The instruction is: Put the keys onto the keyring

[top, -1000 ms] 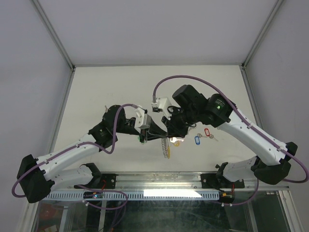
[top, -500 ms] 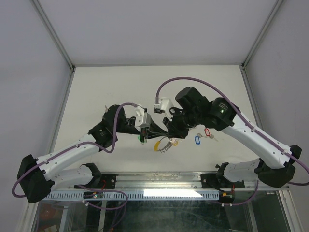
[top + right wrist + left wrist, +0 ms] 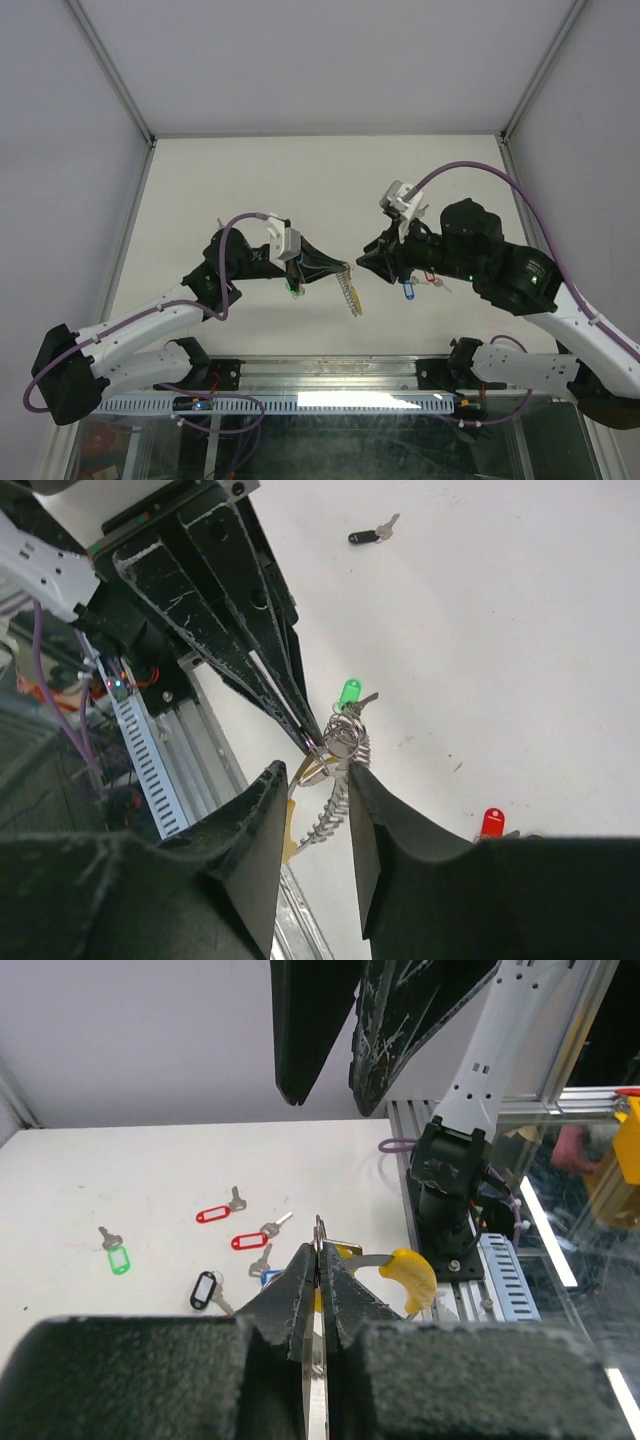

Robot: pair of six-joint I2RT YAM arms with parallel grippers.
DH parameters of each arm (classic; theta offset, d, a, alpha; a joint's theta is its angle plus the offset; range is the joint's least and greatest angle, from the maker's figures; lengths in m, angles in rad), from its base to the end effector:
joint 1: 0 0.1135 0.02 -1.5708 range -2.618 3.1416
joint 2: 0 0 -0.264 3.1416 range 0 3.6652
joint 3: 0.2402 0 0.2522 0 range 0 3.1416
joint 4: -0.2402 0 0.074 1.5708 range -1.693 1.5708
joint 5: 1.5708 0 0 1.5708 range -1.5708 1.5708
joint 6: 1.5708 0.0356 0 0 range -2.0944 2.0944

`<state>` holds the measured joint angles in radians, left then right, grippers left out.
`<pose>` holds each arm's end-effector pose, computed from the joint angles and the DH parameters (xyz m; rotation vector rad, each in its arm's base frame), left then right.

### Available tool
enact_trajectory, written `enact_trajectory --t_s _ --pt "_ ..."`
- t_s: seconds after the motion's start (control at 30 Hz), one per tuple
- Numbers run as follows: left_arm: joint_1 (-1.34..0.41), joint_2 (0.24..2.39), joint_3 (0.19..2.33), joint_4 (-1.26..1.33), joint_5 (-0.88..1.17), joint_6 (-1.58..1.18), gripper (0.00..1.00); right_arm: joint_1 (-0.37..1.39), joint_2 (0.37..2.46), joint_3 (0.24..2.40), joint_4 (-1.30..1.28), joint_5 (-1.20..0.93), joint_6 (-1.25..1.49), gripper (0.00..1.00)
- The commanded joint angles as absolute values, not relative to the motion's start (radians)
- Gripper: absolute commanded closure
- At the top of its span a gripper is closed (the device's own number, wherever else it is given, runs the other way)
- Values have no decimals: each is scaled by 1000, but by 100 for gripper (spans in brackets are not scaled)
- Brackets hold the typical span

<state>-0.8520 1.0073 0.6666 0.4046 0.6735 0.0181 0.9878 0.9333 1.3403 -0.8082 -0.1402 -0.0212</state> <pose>0.1357 -0.1889 0.3179 1.1675 1.1516 -1.1551 0.0865 0.1402 0.4350 -1.0727 1.7460 0.7570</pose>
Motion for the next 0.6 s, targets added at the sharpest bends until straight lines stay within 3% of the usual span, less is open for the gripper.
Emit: enact_trajectory --t_s 0.0,0.2,0.57 --pt "-862 980 639 582 596 -60 100 993 883 1255 -599 -33 162 67" --pt "-862 957 564 745 521 -150 100 994 770 1074 -378 -39 331 67" --pt "-861 930 510 869 508 -220 100 982 693 944 -213 -165 321 62"
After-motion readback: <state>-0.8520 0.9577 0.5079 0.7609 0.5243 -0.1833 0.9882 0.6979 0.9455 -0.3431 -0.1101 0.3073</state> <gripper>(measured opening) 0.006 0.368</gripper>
